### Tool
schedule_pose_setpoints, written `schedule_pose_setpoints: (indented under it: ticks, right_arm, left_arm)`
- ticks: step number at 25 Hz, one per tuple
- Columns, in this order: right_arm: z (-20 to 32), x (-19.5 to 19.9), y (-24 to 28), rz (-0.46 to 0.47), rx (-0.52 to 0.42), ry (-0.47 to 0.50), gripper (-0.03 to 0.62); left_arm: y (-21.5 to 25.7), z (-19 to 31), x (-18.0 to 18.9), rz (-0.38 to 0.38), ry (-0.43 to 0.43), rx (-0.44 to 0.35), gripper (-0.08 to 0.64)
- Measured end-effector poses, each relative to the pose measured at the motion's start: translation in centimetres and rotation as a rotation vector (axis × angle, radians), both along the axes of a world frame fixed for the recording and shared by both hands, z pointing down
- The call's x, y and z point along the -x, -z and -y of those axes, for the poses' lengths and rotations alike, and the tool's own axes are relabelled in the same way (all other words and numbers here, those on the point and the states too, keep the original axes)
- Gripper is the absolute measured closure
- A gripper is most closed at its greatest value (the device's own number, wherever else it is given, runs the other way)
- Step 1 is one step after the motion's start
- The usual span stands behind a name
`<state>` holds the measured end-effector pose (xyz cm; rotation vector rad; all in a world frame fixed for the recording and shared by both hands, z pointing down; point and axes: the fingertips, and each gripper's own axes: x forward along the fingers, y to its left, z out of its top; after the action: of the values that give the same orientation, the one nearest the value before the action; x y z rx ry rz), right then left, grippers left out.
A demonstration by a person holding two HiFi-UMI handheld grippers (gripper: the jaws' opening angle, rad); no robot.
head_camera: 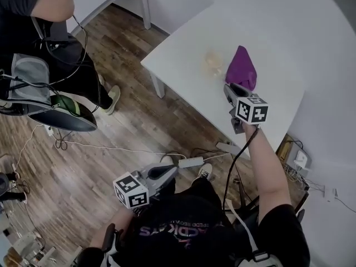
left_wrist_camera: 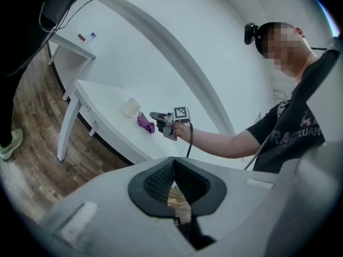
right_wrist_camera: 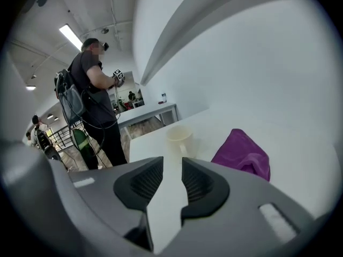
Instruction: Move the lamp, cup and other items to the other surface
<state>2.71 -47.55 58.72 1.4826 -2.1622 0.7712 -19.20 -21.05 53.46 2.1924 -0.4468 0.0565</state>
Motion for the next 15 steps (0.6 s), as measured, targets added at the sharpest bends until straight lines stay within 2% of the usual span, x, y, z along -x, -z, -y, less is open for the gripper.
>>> schedule_pose_setpoints:
  ticks: [6, 12, 15]
  right_arm:
    - [4.2, 0.3, -3.5, -0.014, 0.102, 0.036, 0.461]
    - [7.2, 0.1, -5.8, -0.134, 0.160, 0.054, 0.444]
    - [8.0, 0.0, -6.8, -0.151, 0.180, 0.062, 0.432]
  left_arm:
    - [-0.9, -0.1, 0.8, 0.013, 0.040, 0.026, 0.560]
    - [-1.6, 0.0, 2.5, 0.033, 0.091, 0.052, 0.560]
    - [-2.0, -0.3, 3.5, 0.046, 0.115, 0.056, 0.560]
